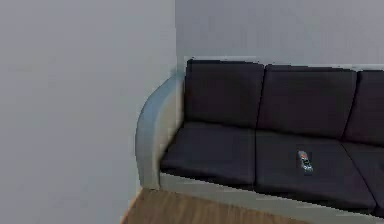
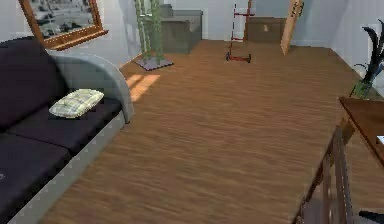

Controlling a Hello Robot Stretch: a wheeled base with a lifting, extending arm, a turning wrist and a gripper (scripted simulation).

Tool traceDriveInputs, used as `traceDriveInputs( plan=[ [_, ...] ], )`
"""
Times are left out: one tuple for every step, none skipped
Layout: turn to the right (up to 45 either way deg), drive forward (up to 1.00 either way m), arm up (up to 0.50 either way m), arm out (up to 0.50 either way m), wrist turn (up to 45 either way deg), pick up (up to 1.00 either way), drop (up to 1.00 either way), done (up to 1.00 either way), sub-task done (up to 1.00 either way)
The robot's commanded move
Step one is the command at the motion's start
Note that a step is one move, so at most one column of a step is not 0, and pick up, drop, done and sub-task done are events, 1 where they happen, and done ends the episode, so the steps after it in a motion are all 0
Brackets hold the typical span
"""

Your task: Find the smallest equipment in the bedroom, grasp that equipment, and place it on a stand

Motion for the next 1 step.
traceDriveInputs(
  plan=[
    [-27.0,0.0,0.0,0.0,0.0,0.0,0.0,0.0,0.0]
  ],
)
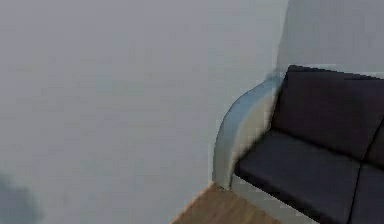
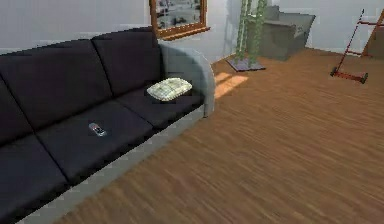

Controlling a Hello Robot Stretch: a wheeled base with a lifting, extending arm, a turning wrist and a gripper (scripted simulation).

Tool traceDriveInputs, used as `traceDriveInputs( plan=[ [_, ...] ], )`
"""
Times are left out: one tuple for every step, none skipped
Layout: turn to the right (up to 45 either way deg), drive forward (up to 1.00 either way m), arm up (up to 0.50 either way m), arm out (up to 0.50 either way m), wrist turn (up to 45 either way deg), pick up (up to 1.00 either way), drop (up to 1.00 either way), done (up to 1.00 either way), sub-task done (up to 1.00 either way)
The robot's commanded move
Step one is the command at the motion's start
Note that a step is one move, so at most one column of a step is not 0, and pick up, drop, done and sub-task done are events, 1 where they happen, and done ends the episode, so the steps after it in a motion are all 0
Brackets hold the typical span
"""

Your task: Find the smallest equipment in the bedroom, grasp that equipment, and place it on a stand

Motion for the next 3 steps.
traceDriveInputs(
  plan=[
    [-3.0,0.0,0.0,0.0,0.0,0.0,0.0,0.0,0.0],
    [0.0,0.1,0.0,0.0,0.0,0.0,0.0,0.0,0.0],
    [45.0,0.0,0.0,0.0,0.0,0.0,0.0,0.0,0.0]
  ],
)
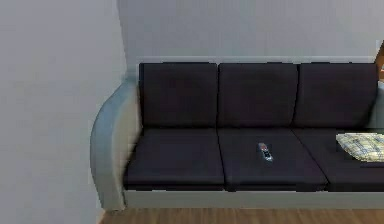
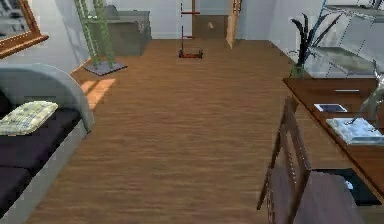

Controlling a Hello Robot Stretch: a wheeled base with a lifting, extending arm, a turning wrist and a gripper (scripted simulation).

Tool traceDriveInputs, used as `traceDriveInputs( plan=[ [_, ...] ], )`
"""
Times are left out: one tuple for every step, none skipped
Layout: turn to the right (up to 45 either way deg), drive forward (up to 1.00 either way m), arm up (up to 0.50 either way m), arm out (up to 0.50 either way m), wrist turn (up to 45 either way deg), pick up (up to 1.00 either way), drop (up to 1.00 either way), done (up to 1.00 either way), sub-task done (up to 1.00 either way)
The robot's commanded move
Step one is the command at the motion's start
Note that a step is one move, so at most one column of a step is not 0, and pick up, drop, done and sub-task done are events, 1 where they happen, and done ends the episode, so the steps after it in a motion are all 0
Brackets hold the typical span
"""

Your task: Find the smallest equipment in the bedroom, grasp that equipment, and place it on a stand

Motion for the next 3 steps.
traceDriveInputs(
  plan=[
    [33.0,0.0,0.0,0.0,0.0,0.0,0.0,0.0,0.0],
    [0.0,0.2,0.0,0.0,0.0,0.0,0.0,0.0,0.0],
    [45.0,0.0,0.0,0.0,0.0,0.0,0.0,0.0,0.0]
  ],
)
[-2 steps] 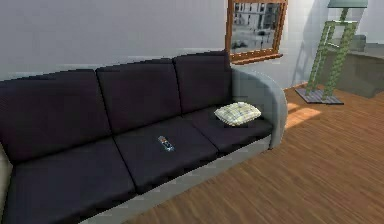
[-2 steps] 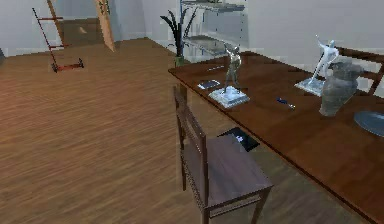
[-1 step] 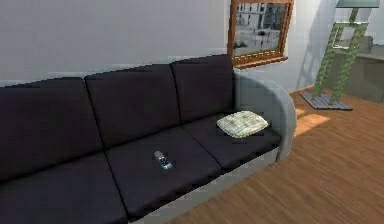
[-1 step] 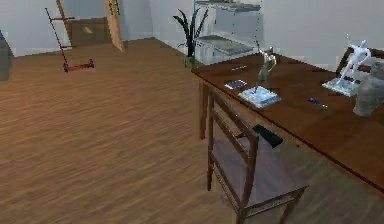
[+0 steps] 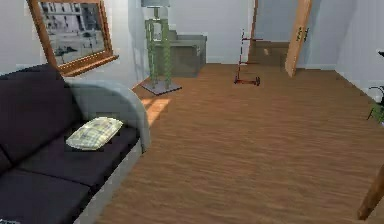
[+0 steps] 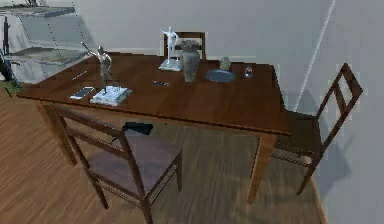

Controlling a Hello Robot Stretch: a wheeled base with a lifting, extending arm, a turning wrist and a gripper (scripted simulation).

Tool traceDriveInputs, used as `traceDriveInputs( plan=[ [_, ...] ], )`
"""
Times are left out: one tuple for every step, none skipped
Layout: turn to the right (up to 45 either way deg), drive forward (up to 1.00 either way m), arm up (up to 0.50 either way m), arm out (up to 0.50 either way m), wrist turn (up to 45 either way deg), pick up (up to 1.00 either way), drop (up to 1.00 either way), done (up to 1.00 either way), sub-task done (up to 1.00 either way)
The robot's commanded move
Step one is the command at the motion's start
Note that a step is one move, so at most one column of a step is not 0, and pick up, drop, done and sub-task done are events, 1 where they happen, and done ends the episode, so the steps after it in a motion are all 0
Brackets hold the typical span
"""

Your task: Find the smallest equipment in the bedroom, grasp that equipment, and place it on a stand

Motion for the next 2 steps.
traceDriveInputs(
  plan=[
    [24.0,0.0,0.0,0.0,0.0,0.0,0.0,0.0,0.0],
    [0.0,1.0,0.0,0.0,0.0,0.0,0.0,0.0,0.0]
  ],
)
